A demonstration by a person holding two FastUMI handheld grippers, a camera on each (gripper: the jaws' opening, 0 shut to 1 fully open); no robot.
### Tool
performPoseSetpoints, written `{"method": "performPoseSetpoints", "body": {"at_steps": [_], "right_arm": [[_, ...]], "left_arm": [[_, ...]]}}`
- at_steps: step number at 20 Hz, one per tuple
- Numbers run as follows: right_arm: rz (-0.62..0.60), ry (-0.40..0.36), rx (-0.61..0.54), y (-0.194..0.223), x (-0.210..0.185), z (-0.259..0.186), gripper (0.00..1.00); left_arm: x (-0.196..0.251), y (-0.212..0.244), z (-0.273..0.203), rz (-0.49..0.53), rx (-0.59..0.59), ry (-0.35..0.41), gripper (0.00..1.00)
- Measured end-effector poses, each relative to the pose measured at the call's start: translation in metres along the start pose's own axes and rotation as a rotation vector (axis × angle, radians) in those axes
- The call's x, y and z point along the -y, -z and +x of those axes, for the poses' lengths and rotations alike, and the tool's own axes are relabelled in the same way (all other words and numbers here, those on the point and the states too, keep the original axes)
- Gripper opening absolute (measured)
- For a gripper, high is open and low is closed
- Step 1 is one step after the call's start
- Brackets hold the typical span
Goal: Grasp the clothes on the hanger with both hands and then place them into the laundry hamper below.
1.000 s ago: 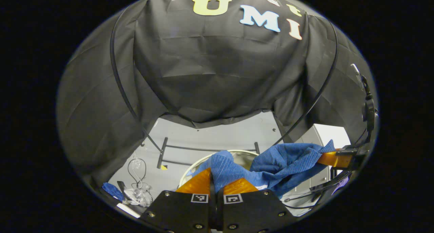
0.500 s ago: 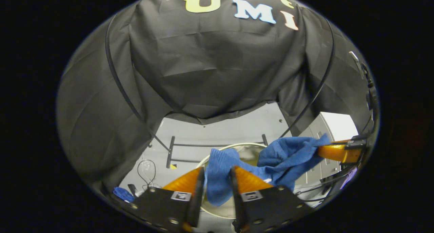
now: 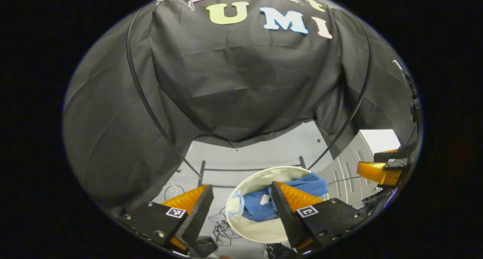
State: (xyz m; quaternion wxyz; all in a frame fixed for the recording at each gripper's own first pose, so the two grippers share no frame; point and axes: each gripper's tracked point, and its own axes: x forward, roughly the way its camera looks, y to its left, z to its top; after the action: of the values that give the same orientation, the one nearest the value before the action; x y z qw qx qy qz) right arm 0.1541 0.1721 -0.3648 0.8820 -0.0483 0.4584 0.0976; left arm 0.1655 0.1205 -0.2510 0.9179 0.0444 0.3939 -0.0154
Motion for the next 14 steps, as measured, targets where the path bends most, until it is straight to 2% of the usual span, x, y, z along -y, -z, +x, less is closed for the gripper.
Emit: {"method": "performPoseSetpoints", "body": {"at_steps": [6,14], "right_arm": [[0.054,0.064,0.148,-0.052,0.027,-0.053,0.97],[0.033,0.125,0.425,-0.139,0.051,-0.143,0.97]], "left_arm": [[0.004,-0.075,-0.057,0.003,0.165,-0.001,0.89],[0.011,-0.22,-0.171,0.061,0.5,-0.007,0.9]]}}
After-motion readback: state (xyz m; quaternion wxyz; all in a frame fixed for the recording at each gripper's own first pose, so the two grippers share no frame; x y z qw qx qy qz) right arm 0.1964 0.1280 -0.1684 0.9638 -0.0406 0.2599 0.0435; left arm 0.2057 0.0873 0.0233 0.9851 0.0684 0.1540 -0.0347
